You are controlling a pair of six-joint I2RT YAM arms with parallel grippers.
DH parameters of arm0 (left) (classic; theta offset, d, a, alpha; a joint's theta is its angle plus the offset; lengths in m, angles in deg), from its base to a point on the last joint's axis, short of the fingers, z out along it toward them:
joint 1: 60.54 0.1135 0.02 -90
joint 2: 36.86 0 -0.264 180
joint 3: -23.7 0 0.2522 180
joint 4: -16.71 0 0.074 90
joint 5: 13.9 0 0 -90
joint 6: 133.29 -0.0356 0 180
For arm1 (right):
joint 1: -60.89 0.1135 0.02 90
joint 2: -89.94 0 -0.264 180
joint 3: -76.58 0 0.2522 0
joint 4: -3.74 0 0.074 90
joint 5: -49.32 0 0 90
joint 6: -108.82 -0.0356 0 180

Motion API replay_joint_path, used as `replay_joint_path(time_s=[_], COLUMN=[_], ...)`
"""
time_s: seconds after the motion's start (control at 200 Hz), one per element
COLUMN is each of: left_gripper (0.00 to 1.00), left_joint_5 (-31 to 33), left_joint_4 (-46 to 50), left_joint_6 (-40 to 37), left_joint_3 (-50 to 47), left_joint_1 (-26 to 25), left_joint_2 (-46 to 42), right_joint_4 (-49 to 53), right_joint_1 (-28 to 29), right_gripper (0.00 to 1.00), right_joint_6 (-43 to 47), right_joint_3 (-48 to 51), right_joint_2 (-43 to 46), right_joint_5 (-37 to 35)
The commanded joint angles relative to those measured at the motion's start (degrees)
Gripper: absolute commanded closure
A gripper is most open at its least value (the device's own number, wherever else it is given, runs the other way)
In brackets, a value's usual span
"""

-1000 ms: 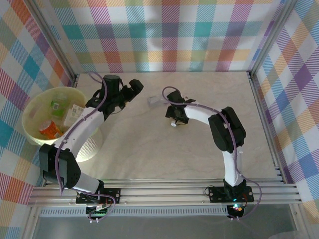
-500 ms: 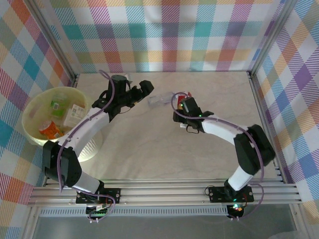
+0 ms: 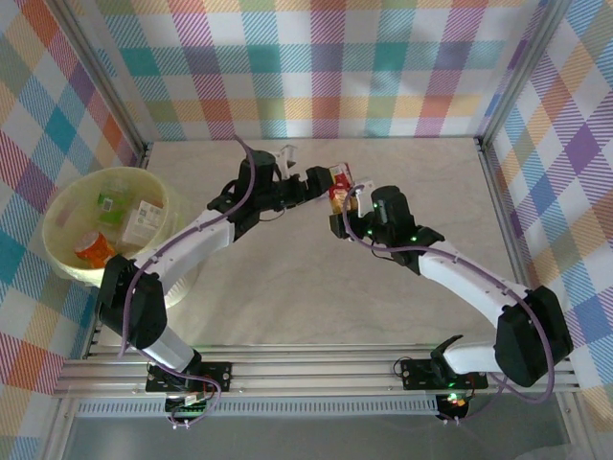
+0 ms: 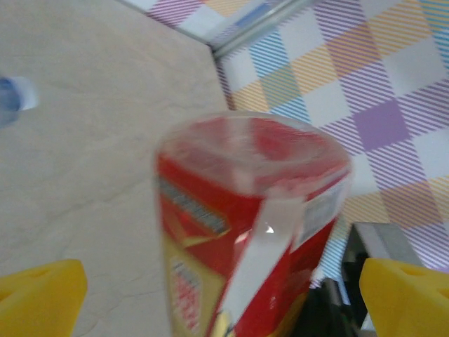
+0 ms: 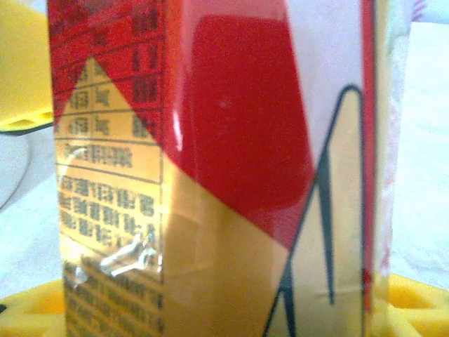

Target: Put the plastic bottles in the bin

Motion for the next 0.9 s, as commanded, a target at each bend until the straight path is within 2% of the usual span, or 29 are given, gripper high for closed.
replay_joint_path(time_s=[0.0, 0.16, 0.39, 0.465, 0.56, 0.655, 0.845, 0.895], left_gripper=[0.0, 0.0, 0.0, 0.02, 0.08, 0.17, 0.36, 0.39], left_joint_5=[-1.61, -0.45, -0.14, -2.9, -8.5, -10.78, -9.11, -7.44], left_joint_4=[-6.86, -7.19, -5.2, -6.45, -9.88, -10.86, -10.75, -9.92], left_joint_6=[-1.32, -2.14, -6.64, -7.37, -7.42, -7.62, -8.76, -8.83], left_joint_3=[-1.08, -1.84, -2.69, -3.05, -3.3, -3.29, -4.52, -4.77], left_joint_1=[-1.14, -1.18, -1.11, -1.02, -1.06, -1.05, -1.06, -1.06], left_joint_2=[-0.06, 0.2, -1.07, -1.2, -1.0, -1.1, -2.88, -3.36], right_joint_4=[-0.95, -0.83, -1.48, -2.23, -2.81, -3.17, -2.87, -2.62], right_joint_1=[0.25, 0.32, 0.25, 0.26, 0.25, 0.25, 0.26, 0.25], right_gripper=[0.54, 0.53, 0.52, 0.52, 0.5, 0.49, 0.46, 0.41], right_joint_6=[2.78, 0.97, -1.52, -2.2, -2.83, -3.22, -3.42, -3.35], right_joint_3=[-0.32, -1.5, -2.98, -3.46, -4.12, -4.58, -5.12, -5.09], right_joint_2=[1.2, 1.55, 2.21, 2.07, 1.46, 0.83, 0.67, 0.84], right_joint_5=[8.48, 15.59, 20.64, 22.94, 24.05, 23.79, 22.88, 22.28])
